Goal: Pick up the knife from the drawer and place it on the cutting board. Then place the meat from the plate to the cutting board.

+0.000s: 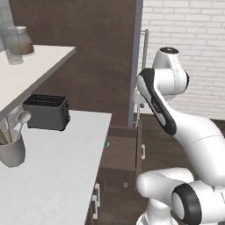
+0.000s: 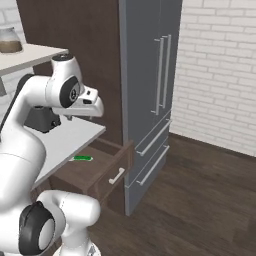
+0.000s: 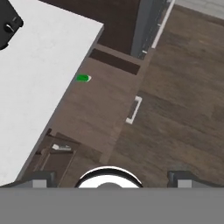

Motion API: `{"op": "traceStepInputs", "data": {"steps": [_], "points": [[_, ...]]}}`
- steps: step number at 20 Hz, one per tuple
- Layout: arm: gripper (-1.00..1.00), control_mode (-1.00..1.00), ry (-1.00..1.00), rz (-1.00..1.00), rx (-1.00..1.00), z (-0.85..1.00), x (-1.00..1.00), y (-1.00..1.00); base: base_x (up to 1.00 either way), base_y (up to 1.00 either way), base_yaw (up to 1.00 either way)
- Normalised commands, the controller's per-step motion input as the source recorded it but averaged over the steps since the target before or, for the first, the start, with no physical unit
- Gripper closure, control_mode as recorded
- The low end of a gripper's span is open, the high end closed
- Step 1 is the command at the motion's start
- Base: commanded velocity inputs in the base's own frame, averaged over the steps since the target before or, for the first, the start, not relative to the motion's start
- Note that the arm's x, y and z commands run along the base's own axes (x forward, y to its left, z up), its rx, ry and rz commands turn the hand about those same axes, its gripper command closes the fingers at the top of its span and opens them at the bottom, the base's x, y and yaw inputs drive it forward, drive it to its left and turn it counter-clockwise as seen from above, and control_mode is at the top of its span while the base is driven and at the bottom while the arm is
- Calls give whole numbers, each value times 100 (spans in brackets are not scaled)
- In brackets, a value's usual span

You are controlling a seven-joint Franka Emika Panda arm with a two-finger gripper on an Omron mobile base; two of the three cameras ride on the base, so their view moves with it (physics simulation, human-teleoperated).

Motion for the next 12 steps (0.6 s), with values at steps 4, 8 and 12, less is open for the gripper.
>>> {"op": "traceStepInputs", "data": {"steps": [4, 8, 12], "points": [[-100, -100, 7, 22, 20, -60, 8, -34, 0, 0, 0], [-100, -100, 1, 66, 12, -62, 8, -27, 0, 0, 0], [-100, -100, -10, 54, -7, -88, 0, 0, 0, 0, 0]]}}
